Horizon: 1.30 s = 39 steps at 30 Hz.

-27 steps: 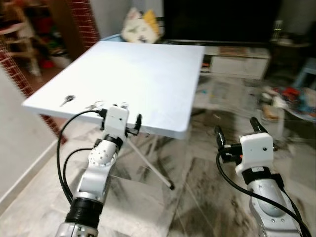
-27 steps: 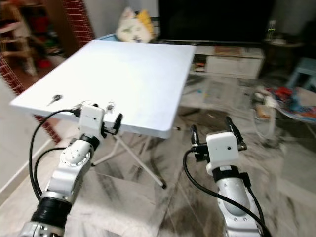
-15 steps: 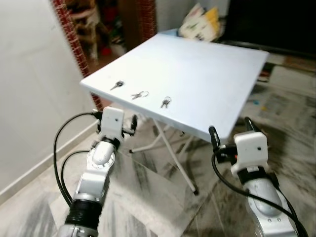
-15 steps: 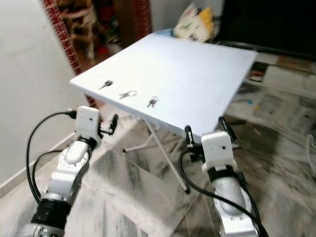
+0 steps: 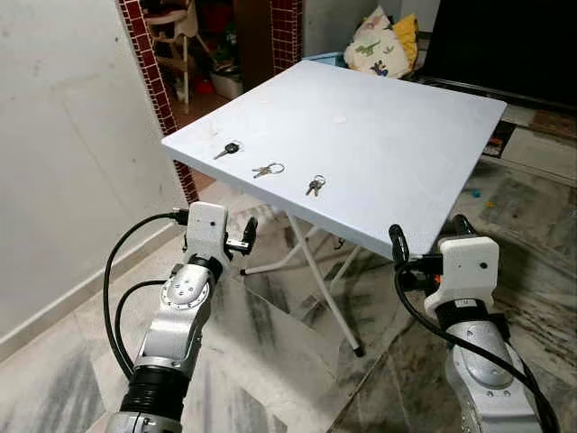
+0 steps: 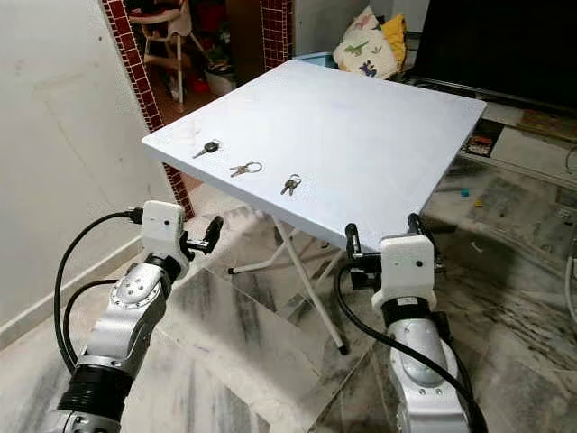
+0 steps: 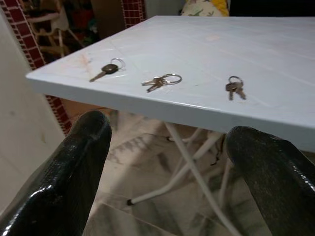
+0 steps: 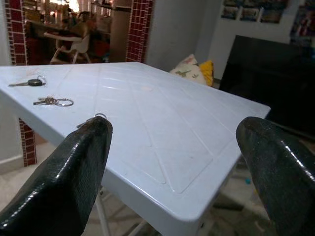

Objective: Hang keys on a hook

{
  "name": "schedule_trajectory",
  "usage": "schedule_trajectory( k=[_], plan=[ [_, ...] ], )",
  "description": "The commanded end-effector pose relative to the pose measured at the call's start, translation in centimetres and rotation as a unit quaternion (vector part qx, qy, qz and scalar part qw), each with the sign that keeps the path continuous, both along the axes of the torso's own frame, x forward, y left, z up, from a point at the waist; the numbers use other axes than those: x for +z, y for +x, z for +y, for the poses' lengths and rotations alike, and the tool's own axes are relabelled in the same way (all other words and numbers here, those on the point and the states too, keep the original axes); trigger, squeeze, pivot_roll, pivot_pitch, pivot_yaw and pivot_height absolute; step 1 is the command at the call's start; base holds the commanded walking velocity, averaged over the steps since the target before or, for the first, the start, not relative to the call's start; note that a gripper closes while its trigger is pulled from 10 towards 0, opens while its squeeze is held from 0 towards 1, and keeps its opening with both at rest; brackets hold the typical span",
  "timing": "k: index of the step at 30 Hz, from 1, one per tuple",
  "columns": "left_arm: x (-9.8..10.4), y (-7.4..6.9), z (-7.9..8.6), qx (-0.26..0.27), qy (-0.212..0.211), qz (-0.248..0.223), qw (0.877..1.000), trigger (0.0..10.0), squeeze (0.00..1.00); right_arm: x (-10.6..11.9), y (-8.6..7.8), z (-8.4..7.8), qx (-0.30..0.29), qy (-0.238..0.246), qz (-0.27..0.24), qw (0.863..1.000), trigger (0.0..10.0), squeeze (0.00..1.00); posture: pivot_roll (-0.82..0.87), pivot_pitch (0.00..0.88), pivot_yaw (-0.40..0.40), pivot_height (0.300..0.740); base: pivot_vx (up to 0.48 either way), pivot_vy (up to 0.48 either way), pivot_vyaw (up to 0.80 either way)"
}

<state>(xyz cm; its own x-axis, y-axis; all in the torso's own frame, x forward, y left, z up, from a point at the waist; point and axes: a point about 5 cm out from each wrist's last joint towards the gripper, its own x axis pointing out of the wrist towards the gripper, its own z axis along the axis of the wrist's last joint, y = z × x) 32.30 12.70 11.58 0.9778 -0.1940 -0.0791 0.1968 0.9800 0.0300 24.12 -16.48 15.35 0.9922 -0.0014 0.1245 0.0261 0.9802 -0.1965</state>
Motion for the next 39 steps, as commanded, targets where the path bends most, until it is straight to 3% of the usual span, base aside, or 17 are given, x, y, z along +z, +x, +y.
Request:
schedule_trajectory(
  k=[1, 11, 19, 26, 29, 32, 39],
  plan=[
    [0.5, 0.2, 0.1, -0.003, -0.007, -0.004, 1.0, 10.0, 0.0, 0.2, 0.3, -0.1, 0.004, 0.021, -0.003, 1.0, 10.0, 0.0, -0.02, 0.0, 0.028, 0.74, 0.0, 0.0, 0.0],
    [0.5, 0.4, 0.7, 0.012, 0.002, -0.007, 1.0, 10.0, 0.0, -1.4, 0.0, -0.2, -0.006, 0.038, 0.056, 0.998, 10.0, 0.0, -0.02, 0.0, 0.035, 0.74, 0.0, 0.0, 0.0],
    [0.7, 0.3, 0.2, 0.0, -0.013, -0.007, 1.0, 10.0, 0.0, -1.3, 0.1, 0.0, 0.009, 0.021, 0.06, 0.998, 10.0, 0.0, -0.03, 0.0, 0.034, 0.74, 0.0, 0.0, 0.0],
    [0.7, 0.1, 0.3, 0.0, -0.017, -0.007, 1.0, 10.0, 0.0, -1.0, -0.3, 0.0, 0.005, 0.033, 0.053, 0.998, 10.0, 0.0, -0.03, 0.0, 0.032, 0.74, 0.0, 0.0, 0.0],
    [0.4, 0.0, 0.5, 0.002, -0.017, -0.001, 1.0, 10.0, 0.0, -1.3, -0.8, 0.2, 0.003, 0.025, 0.075, 0.997, 10.0, 0.0, -0.03, 0.0, 0.03, 0.74, 0.0, 0.0, 0.0],
    [0.3, -0.1, 0.5, -0.005, -0.049, 0.011, 0.999, 10.0, 0.0, -1.3, -1.0, 0.8, 0.043, 0.082, 0.072, 0.993, 10.0, 0.0, -0.03, 0.0, 0.03, 0.74, 0.0, 0.0, 0.0],
    [0.0, -0.2, 1.3, 0.006, -0.06, 0.018, 0.998, 10.0, 0.0, -1.4, -0.7, 1.4, 0.067, 0.057, 0.074, 0.993, 10.0, 0.0, -0.03, 0.0, 0.023, 0.74, 0.0, 0.0, 0.0]
  ],
)
